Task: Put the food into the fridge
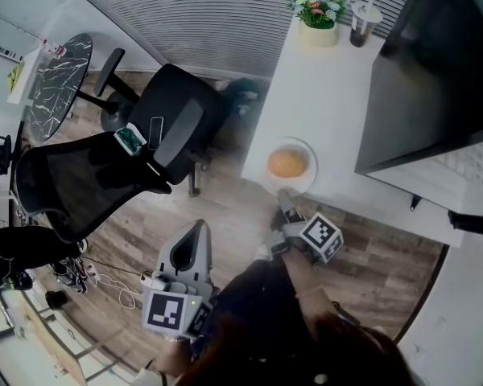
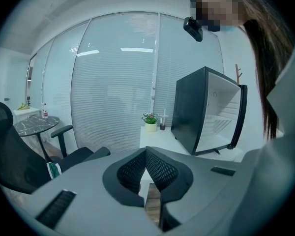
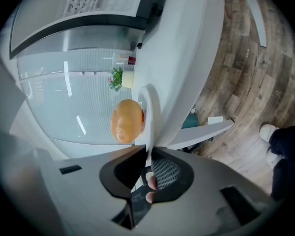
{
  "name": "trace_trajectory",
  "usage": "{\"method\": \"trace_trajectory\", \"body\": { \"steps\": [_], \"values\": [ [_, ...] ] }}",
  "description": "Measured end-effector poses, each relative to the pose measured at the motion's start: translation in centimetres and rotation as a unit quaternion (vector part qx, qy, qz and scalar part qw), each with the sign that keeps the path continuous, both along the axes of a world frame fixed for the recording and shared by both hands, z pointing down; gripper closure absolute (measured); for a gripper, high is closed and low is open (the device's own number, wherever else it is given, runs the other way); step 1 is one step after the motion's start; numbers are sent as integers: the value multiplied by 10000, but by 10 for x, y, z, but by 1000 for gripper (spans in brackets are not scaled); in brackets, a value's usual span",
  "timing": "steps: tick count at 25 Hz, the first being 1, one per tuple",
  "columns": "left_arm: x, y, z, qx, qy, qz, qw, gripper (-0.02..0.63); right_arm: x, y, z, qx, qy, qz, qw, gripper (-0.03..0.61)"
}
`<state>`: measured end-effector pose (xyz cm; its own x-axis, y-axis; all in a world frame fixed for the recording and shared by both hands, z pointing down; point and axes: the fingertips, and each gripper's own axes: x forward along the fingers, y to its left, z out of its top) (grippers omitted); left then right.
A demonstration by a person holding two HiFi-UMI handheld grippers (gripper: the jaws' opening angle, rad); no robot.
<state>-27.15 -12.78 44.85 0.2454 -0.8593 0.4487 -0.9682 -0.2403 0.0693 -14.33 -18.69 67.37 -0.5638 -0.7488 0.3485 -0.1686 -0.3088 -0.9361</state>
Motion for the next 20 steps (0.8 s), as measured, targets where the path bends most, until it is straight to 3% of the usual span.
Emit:
{"method": "trace_trajectory", "body": {
  "steps": [7,13,16,20],
  "values": [
    [1,7,-3,-51,52,3,10000,618,0,7,-5,118,-172,65,9998,557],
    [3,9,-8,149,174,77,9997,618,-1,10,-11,432,-366,91,9984,566],
    [4,14,-6,-48,113,119,9999,618,-1,13,-13,473,-584,185,9970,568],
    [3,20,-5,145,72,305,9994,618,1,20,-17,497,-753,306,9955,568]
  ]
}}
